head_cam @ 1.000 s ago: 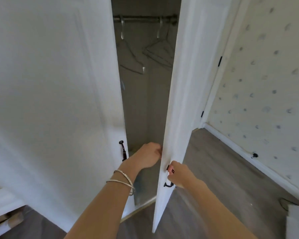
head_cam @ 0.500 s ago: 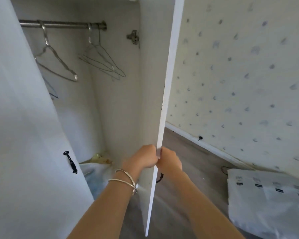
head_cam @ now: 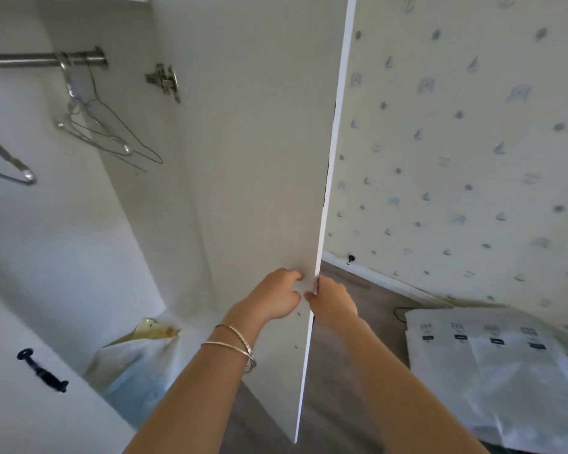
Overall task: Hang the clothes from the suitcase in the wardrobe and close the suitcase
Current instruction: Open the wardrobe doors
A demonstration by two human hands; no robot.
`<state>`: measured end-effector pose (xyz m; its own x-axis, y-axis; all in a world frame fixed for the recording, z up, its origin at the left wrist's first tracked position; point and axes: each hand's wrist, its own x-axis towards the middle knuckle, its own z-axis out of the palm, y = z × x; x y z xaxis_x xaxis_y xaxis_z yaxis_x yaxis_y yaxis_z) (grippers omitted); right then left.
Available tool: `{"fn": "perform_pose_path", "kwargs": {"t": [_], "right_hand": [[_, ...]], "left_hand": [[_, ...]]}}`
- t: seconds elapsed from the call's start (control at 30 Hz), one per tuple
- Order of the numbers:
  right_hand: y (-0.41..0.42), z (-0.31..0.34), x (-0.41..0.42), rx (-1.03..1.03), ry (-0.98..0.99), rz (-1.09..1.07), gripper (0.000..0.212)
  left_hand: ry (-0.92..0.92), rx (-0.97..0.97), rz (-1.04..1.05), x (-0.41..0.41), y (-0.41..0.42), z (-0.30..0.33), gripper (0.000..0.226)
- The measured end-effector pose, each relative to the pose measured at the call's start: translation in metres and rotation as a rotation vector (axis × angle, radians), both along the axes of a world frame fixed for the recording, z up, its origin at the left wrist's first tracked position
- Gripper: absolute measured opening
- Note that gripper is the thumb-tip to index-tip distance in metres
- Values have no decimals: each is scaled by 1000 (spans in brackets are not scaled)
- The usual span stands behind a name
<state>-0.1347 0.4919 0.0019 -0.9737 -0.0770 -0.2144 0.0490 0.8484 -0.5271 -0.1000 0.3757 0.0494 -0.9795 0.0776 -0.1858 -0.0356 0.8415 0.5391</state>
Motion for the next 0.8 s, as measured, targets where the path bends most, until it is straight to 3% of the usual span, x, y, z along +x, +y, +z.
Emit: {"fn": "perform_pose_path", "kwargs": {"t": [0.17,0.57,0.8], "right_hand": [[18,-5,-33,-34,10,-16,16],[37,-24,-79,-119,-55,-99,38],[-7,-34,-59,90,-257,43,9]], "left_hand": [[23,-1,-20,-32,14,1,48],[-1,37,-19,-67,8,-14,44],[-40,40,73,-45,-42,-19,39]]}}
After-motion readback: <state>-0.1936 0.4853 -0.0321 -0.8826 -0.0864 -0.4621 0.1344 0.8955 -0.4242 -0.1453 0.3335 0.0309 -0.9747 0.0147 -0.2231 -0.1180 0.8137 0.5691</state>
